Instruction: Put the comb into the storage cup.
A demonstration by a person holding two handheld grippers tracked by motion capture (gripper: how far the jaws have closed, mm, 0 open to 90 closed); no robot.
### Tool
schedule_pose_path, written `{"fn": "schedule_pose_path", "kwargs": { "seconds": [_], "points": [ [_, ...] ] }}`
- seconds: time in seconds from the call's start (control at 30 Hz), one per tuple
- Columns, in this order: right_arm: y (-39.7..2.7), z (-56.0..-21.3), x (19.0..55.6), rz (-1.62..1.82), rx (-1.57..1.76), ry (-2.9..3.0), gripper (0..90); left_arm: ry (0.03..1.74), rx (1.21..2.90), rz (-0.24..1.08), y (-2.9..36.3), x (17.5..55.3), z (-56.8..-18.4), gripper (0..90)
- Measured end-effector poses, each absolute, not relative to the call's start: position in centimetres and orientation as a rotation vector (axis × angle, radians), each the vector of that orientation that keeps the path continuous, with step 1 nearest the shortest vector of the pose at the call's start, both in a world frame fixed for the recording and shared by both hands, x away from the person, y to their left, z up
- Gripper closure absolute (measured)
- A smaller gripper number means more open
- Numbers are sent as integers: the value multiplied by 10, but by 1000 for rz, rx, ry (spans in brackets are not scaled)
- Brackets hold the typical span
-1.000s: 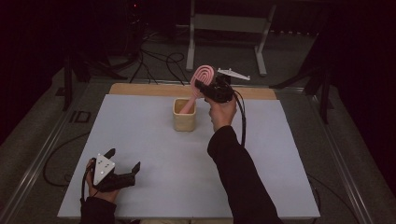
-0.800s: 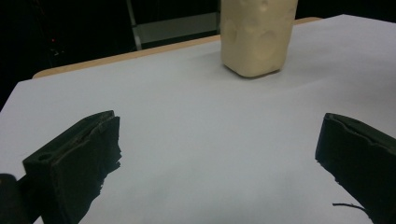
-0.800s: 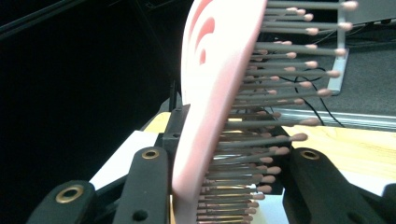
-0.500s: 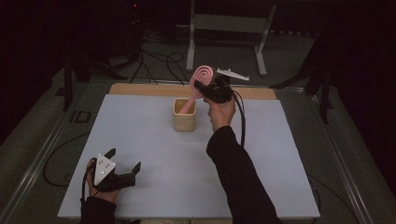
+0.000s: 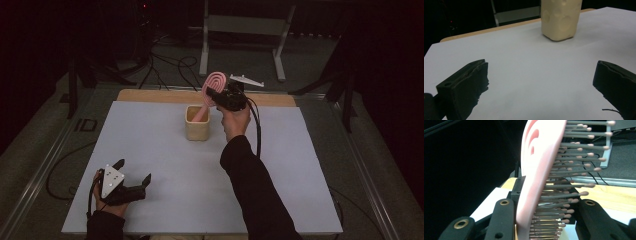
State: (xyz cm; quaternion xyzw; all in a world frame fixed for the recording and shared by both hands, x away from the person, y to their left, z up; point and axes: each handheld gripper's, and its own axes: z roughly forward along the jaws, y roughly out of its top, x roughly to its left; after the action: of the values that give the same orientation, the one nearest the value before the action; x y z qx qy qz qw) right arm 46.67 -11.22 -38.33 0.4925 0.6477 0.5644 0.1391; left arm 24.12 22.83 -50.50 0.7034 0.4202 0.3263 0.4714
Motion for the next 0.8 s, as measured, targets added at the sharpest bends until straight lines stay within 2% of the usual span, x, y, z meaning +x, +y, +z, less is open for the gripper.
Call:
{"fn": "schedule_pose_path", "kwargs": {
  "seconds": [0.8],
  "points": [
    [-107,-396,468,1587,1422,1918,635,1028,1733,797,227,243,-506,1]
  ]
}}
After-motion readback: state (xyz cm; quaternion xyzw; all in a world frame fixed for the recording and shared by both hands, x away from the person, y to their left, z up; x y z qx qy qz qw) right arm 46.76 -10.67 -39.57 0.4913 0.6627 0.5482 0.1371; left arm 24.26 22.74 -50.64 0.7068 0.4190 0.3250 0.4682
